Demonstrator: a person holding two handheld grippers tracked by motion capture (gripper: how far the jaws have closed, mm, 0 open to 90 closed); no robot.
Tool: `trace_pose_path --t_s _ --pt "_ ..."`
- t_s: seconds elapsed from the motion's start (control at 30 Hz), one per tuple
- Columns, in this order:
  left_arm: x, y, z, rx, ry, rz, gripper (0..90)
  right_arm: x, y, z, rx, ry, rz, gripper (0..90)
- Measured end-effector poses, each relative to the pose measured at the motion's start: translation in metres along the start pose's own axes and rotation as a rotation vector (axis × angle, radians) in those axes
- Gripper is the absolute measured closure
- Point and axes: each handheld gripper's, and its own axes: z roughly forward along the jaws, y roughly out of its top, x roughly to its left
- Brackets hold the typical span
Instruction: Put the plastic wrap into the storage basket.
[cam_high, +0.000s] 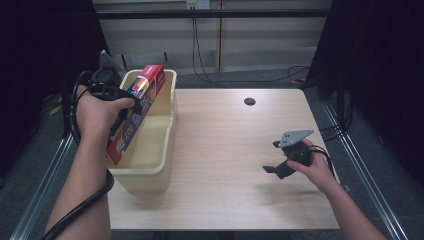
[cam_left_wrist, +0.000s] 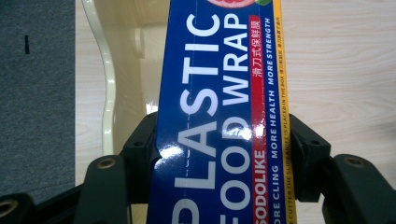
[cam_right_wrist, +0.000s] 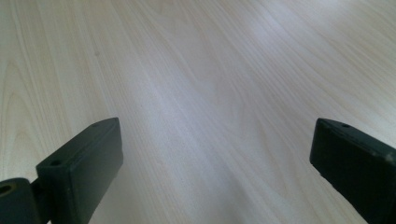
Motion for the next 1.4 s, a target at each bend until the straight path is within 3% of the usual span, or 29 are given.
trace_pose_path --t_s 0.4,0.53,1.4 --pt "-0.002 -0.006 0.014 0.022 -0.02 -0.012 40.0 0.001 0.001 -0.001 0.0 0.004 -0.005 2.3" --pt "-0.001 -0.009 0.02 0.033 -0.001 -0.015 40.0 0.0 0.001 0.0 0.0 0.005 -0.004 2.3" --pt "0.008 -0.024 0.046 0.096 0.01 -0.057 39.9 0.001 0.001 0.001 0.001 0.002 -0.006 2.3"
